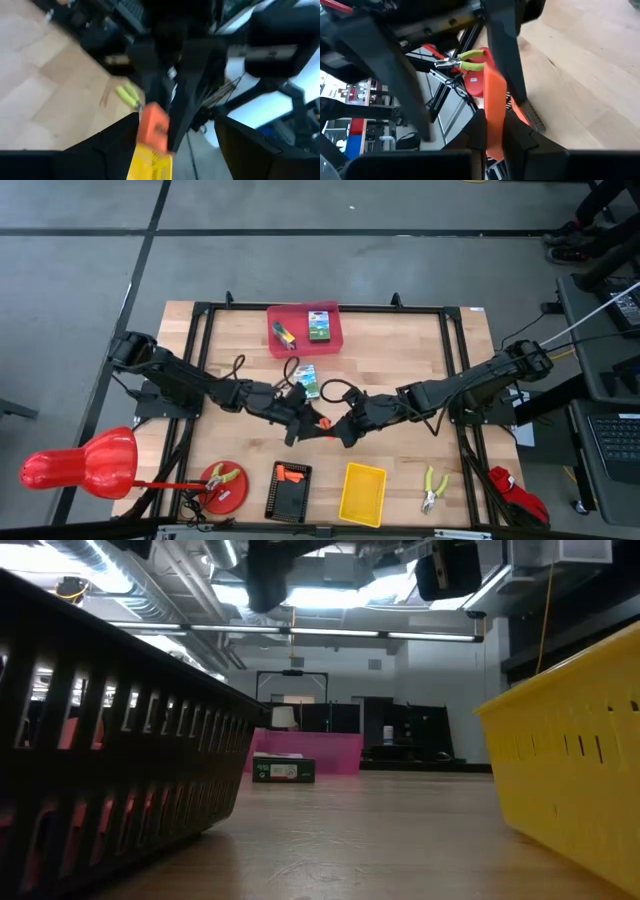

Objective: Pick & Place School Supplies
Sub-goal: Put the orange eraser into the black bin

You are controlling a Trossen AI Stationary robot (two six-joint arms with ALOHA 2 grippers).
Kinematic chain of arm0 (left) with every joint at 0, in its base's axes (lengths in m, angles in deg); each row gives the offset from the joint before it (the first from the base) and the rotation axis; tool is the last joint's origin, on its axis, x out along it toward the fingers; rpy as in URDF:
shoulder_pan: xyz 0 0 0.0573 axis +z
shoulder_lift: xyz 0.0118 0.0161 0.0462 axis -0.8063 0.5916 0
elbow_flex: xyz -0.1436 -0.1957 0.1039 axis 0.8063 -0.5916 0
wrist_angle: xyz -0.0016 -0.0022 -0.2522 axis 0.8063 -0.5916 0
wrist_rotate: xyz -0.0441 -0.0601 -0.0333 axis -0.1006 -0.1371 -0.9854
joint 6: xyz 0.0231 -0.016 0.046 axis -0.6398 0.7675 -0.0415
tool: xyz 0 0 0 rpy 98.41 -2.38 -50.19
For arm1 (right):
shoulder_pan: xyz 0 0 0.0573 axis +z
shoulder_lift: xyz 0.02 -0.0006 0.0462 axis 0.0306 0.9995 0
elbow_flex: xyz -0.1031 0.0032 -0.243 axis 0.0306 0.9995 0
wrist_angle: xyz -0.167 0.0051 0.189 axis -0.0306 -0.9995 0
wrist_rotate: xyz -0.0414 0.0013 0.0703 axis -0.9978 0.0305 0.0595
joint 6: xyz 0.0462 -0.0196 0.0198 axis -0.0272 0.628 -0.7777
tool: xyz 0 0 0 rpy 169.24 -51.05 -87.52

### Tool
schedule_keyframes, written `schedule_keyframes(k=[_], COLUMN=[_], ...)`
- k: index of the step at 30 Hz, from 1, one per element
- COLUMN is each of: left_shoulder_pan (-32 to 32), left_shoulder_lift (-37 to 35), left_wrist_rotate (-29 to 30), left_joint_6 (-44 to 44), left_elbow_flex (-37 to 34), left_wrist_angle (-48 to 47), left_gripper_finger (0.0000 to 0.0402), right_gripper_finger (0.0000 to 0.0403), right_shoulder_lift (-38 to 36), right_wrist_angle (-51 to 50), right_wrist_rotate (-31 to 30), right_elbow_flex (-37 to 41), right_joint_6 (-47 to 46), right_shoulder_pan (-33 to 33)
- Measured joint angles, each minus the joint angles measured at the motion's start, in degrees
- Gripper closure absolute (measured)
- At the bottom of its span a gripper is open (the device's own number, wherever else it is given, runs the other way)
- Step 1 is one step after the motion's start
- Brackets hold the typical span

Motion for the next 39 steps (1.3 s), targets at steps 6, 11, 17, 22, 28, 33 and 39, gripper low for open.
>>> schedule_keyframes(k=[6,11,17,22,28,33,39], left_shoulder_pan=[-0.01,0.24,0.81,1.32,1.61,1.60,1.66], left_shoulder_lift=[-0.13,-0.13,-0.13,-0.15,-0.24,-0.35,-0.28], left_wrist_rotate=[-1.39,-0.94,-0.93,-1.27,-2.44,-2.97,-2.34], left_joint_6=[-0.51,-0.66,-0.67,-0.97,-1.50,-1.63,-2.48], left_elbow_flex=[-0.04,-0.04,-0.04,0.02,0.02,0.11,0.11], left_wrist_angle=[-0.28,-0.45,-1.31,-1.46,-1.24,-1.00,-1.37], left_gripper_finger=[0.0171,0.0214,0.0282,0.0348,0.0370,0.0370,0.0370], right_gripper_finger=[0.0366,0.0366,0.0366,0.0366,0.0365,0.0340,0.0261], right_shoulder_lift=[-0.03,-0.03,-0.05,-0.52,-0.95,-0.97,-1.05], right_wrist_angle=[0.18,0.25,0.95,0.99,1.45,3.58,4.04], right_wrist_rotate=[-0.05,-0.07,-0.47,-0.78,-0.90,-1.73,-3.17], right_elbow_flex=[0.00,0.00,0.02,0.09,0.11,0.22,0.22], right_joint_6=[0.06,0.25,0.25,0.33,1.75,2.82,2.15], right_shoulder_pan=[0.07,0.08,0.07,0.09,0.17,0.59,1.47])
